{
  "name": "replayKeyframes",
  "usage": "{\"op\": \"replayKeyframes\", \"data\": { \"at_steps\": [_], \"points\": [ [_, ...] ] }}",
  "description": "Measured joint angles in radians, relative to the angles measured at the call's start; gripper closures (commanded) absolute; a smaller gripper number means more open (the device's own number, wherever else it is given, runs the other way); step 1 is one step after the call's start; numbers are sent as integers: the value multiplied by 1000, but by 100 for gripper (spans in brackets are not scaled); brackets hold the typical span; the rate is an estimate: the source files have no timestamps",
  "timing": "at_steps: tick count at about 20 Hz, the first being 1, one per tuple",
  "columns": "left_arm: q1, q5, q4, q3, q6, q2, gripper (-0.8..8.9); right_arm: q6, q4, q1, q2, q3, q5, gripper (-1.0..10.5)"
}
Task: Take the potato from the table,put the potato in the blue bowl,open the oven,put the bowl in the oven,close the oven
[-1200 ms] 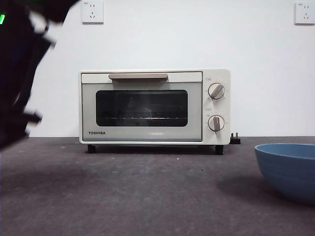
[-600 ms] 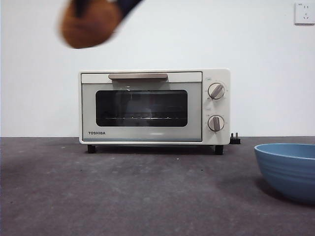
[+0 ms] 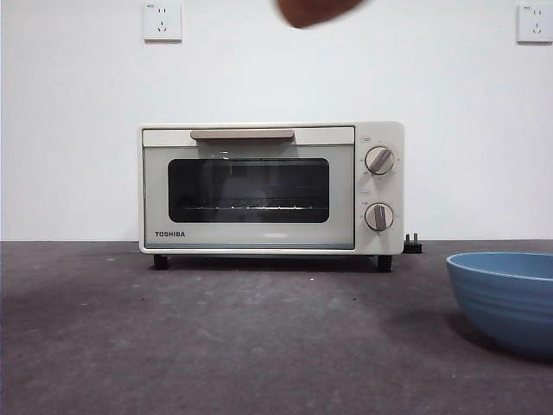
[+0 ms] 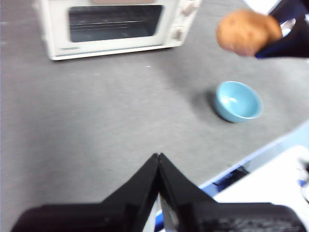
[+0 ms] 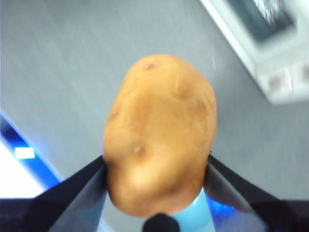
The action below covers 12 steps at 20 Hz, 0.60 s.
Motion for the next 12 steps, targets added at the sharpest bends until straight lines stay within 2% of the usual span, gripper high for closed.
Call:
{"op": "replayKeyframes", "data": {
  "at_steps": [3, 7, 9, 12],
  "points": [
    [0, 30, 0, 0, 5, 0, 819, 2, 17, -78, -188, -258, -22, 958],
    [0, 30, 0, 0, 16, 16, 819, 30, 172, -236, -488, -556, -114, 958],
    [0, 31, 15, 0, 17, 32, 819, 73, 202, -319, -595, -673, -169, 958],
    [0, 55, 70, 0, 19, 49, 819, 143, 277, -399, -645, -816, -283, 958]
  ]
}}
